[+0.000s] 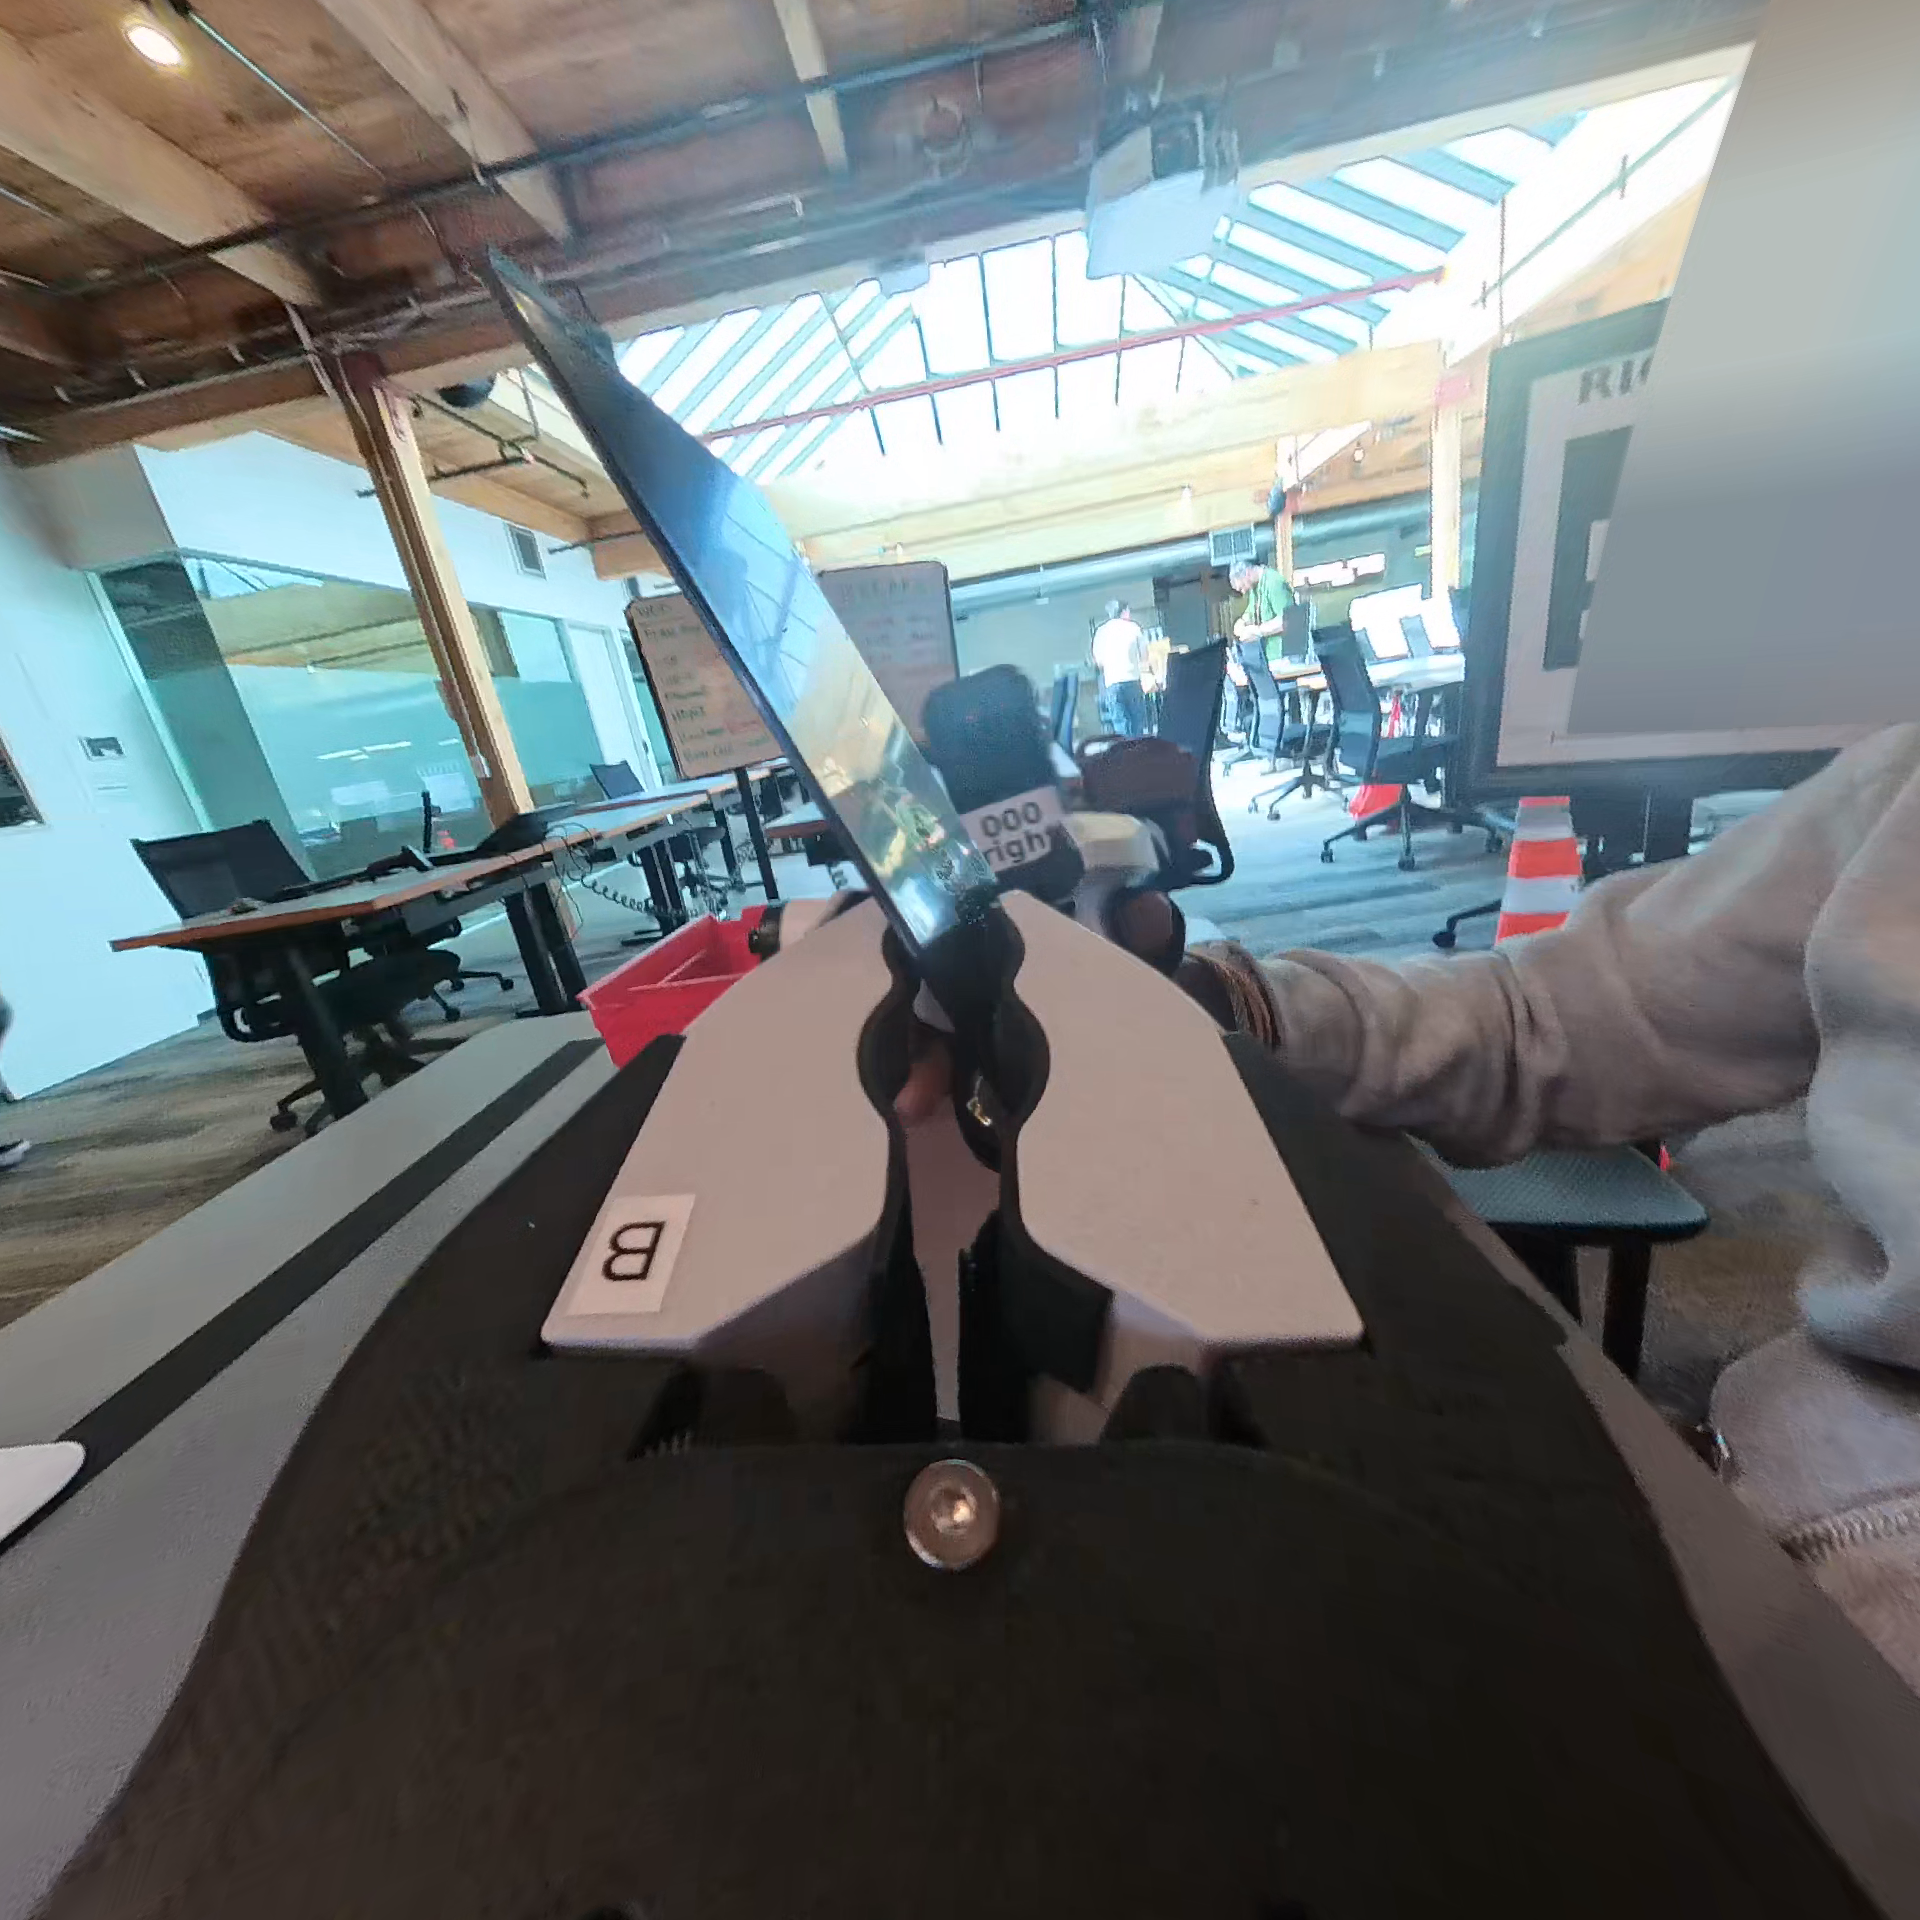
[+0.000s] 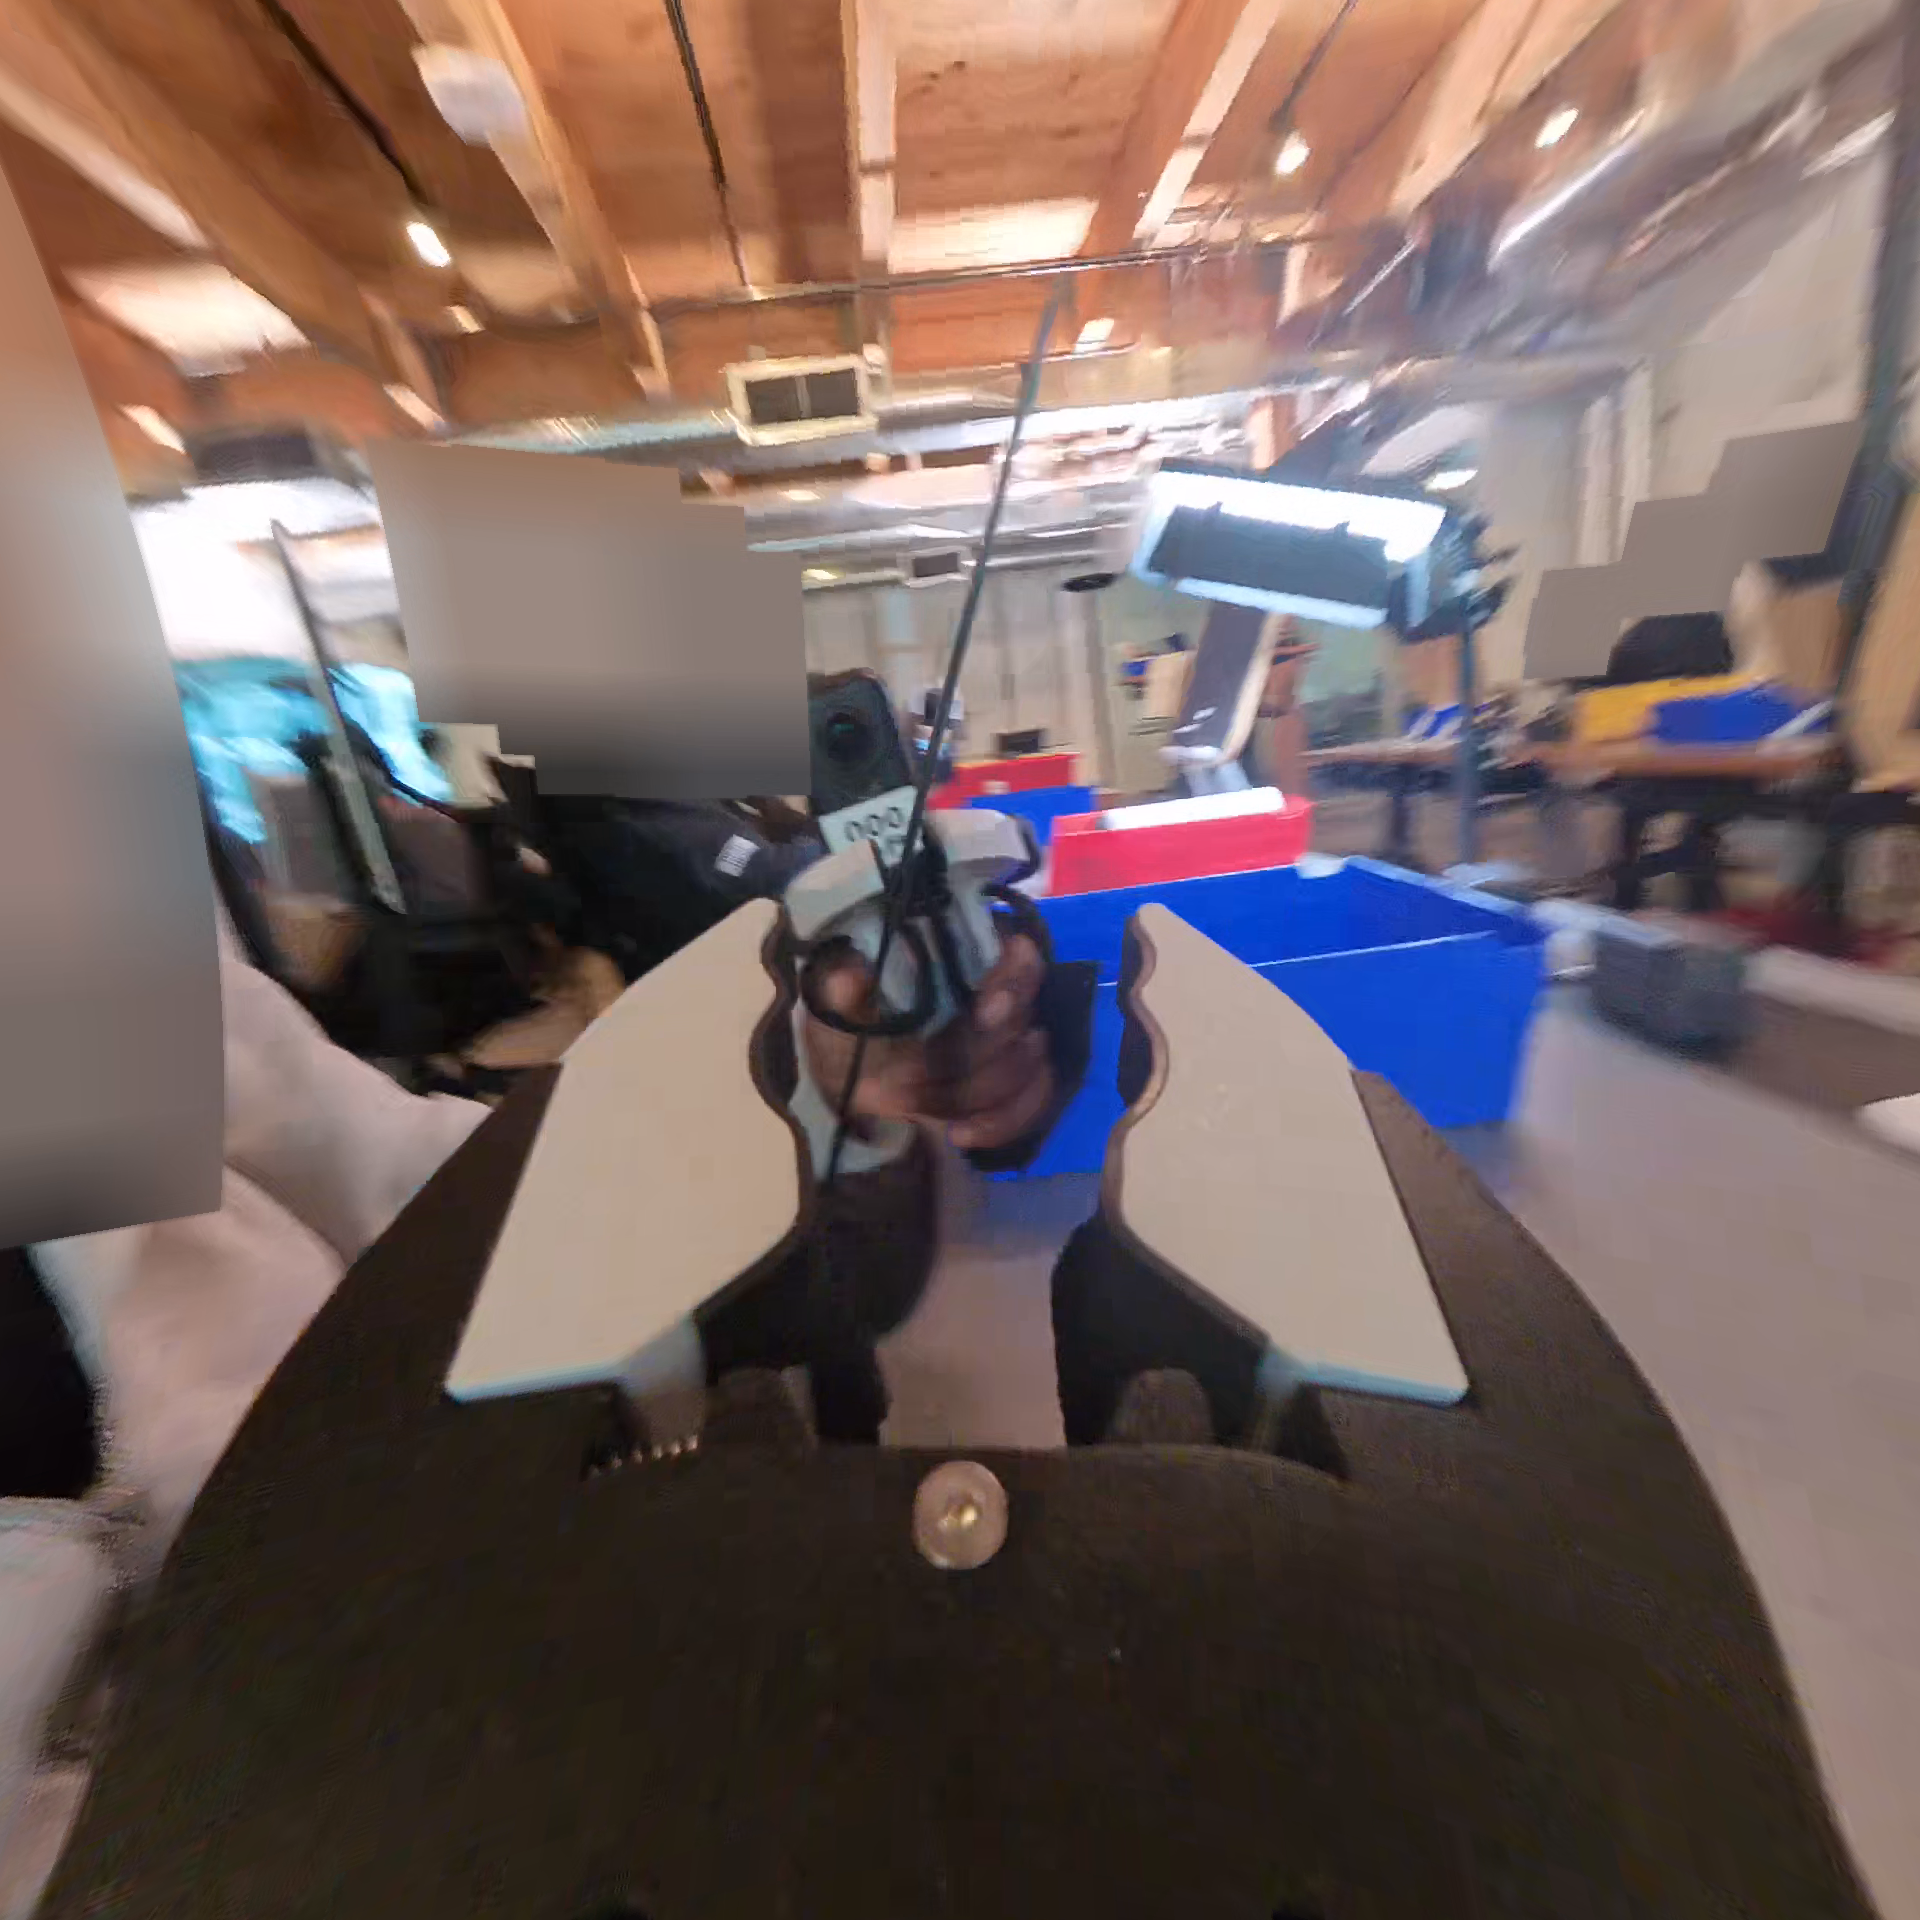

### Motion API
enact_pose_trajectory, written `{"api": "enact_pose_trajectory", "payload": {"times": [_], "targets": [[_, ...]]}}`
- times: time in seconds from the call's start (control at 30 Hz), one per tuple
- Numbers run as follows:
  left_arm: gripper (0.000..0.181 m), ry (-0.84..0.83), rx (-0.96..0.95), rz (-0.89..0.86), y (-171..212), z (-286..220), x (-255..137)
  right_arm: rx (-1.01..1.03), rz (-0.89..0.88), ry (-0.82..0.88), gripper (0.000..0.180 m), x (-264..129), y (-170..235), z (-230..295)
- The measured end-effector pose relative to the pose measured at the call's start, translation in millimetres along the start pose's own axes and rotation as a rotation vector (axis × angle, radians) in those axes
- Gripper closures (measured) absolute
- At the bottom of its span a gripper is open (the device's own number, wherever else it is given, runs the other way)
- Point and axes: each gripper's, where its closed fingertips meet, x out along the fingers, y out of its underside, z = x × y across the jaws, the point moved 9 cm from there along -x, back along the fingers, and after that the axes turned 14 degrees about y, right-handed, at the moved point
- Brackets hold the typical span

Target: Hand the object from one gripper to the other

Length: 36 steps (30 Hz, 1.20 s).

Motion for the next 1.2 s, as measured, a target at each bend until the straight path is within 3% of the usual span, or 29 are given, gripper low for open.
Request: {"api": "enact_pose_trajectory", "payload": {"times": [0.1,0.17,0.23,0.3,0.33,0.4,0.47,0.6,0.73,0.8,0.97,1.1,1.2], "targets": [[0.169,0.012,0.015,0.059,4,-1,4,0.246,0.02,-0.086,0.133,4,6,-4],[0.169,0.014,0.021,0.094,7,-2,6,0.3,0.042,-0.105,0.143,5,8,-5],[0.169,0.023,0.019,0.116,10,-2,8,0.262,0.071,-0.114,0.153,5,10,-3],[0.169,0.031,0.014,0.134,11,-3,9,0.172,0.091,-0.123,0.176,5,13,1],[0.169,0.041,0.02,0.137,11,-3,9,0.107,0.092,-0.123,0.177,5,13,3],[0.165,0.038,0.031,0.147,11,-3,8,-0.043,0.083,-0.109,0.177,4,12,6],[0.14,0.024,-0.03,0.056,5,-1,5,-0.223,0.052,-0.094,0.178,1,8,11],[0.112,0.04,-0.282,-0.159,-7,9,-14,-0.916,-0.087,0.022,0.179,-7,3,31],[0.115,0.05,-0.536,-0.283,-6,20,-26,-1.856,-0.143,0.177,0.178,-11,21,49],[0.122,0.07,-0.686,-0.251,2,24,-25,-2.104,-0.1,0.165,0.178,-8,33,51],[0.142,0.19,-0.777,-0.006,20,14,-7,-2.317,-0.075,0.186,0.178,-4,40,53],[0.171,0.186,-0.738,0.048,24,12,-3,-2.39,-0.072,0.188,0.177,-3,43,54],[0.178,0.179,-0.728,-0.02,20,15,-6,-2.362,-0.083,0.267,0.15,0,40,51]]}}
